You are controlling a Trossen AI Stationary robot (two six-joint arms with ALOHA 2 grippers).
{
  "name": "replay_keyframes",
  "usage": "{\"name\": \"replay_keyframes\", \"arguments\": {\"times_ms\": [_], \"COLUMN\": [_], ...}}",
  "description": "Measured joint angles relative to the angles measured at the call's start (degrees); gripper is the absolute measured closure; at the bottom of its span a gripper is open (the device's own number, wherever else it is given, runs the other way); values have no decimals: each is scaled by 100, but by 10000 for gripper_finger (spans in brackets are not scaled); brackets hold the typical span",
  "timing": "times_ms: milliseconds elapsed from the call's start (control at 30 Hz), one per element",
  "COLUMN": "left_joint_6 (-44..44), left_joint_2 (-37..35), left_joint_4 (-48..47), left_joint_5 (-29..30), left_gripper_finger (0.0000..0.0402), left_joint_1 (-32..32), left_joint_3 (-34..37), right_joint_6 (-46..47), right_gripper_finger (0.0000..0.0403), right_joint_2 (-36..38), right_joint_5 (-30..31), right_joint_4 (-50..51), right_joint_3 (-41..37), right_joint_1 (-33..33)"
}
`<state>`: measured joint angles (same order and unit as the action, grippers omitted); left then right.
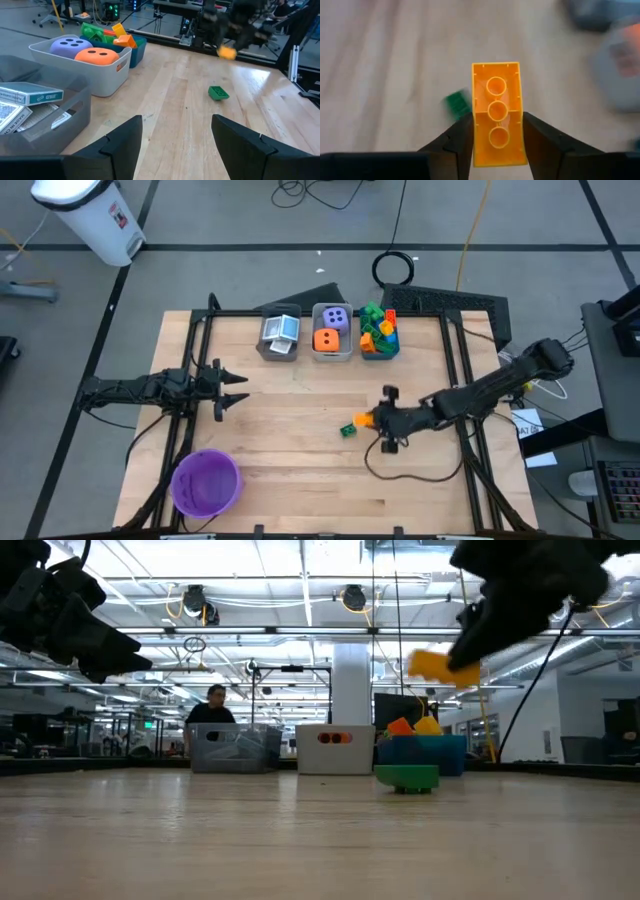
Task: Pick & Place Toys
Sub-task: Put the yellow game piece into the blue bin
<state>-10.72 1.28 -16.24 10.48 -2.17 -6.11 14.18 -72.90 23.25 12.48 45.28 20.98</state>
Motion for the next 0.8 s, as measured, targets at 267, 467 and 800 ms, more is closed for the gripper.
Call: {"name": "replay_keyframes", "arguments": {"times_ms": [267,467,800], "left_joint_6": [-1,0,0], "left_joint_2": [0,0,0], "left_joint_4": [1,1,1], "left_joint_5": [0,0,0], "left_gripper_finger": [155,156,156], "left_joint_1": [0,2,0], "left_joint_3": [0,0,0], "right_joint_6": [-35,-44,-183], "right_gripper_finger": [262,259,261], "right_joint_2": [1044,1198,696], "right_joint_5": [1083,1265,-414], "right_joint_4": [-61,-71,-1132], "right_joint_3": [0,-12,-673], "right_joint_1": [-1118,-2468,-4776]}}
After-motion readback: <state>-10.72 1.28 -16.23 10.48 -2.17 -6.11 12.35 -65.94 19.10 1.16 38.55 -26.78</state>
